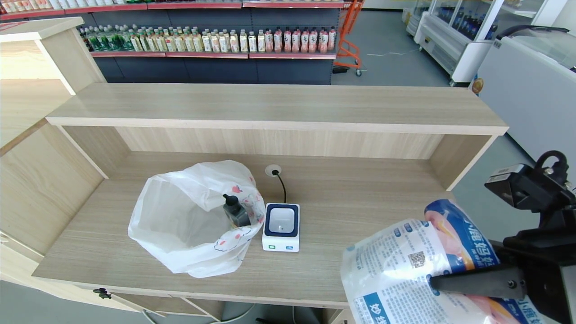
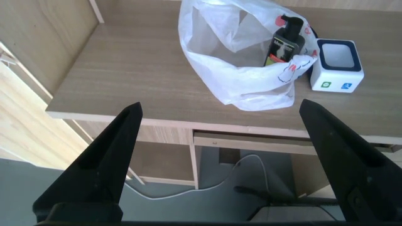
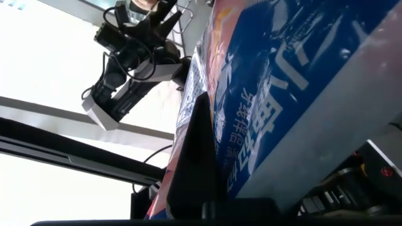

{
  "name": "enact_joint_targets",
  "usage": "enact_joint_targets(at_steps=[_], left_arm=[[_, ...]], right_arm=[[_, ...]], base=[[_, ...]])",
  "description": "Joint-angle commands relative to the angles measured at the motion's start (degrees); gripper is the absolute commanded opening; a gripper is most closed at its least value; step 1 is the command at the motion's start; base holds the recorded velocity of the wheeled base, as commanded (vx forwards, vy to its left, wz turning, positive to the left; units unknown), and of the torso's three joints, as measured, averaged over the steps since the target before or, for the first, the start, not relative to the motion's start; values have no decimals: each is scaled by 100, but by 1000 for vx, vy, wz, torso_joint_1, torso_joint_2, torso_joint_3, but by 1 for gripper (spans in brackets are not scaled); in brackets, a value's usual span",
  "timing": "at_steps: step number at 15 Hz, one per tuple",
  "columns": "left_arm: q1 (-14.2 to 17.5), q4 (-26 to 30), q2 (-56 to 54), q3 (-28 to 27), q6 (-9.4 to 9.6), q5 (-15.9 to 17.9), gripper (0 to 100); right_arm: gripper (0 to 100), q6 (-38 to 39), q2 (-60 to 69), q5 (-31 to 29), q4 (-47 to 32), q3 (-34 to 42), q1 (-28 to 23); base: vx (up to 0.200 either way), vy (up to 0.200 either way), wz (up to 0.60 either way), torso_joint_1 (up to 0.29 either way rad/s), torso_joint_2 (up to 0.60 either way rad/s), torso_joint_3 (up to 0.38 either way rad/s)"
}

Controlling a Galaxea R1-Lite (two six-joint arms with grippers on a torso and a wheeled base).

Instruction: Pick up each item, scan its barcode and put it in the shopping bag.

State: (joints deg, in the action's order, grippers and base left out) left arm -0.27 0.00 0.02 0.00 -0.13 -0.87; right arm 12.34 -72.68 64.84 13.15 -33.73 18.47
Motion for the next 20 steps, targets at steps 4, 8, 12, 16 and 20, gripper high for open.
enact_joint_targets(at_steps=[4,8,12,16,20], left_arm=[[0,0,-2,0,-4,-1,100],[0,0,-2,0,-4,-1,100],[0,0,-2,0,-4,-1,100],[0,0,-2,0,-4,-1,100],[0,0,-2,0,-4,-1,100]], right_arm=[[0,-205,-18,-244,-23,77,-142],[0,-249,-9,-358,-23,86,-142],[0,-249,61,-358,-23,86,-142],[0,-249,219,-358,-32,86,-142],[0,-1172,325,-1105,-15,68,-529]], base=[[0,0,0,0,0,0],[0,0,0,0,0,0],[0,0,0,0,0,0],[0,0,0,0,0,0],[0,0,0,0,0,0]])
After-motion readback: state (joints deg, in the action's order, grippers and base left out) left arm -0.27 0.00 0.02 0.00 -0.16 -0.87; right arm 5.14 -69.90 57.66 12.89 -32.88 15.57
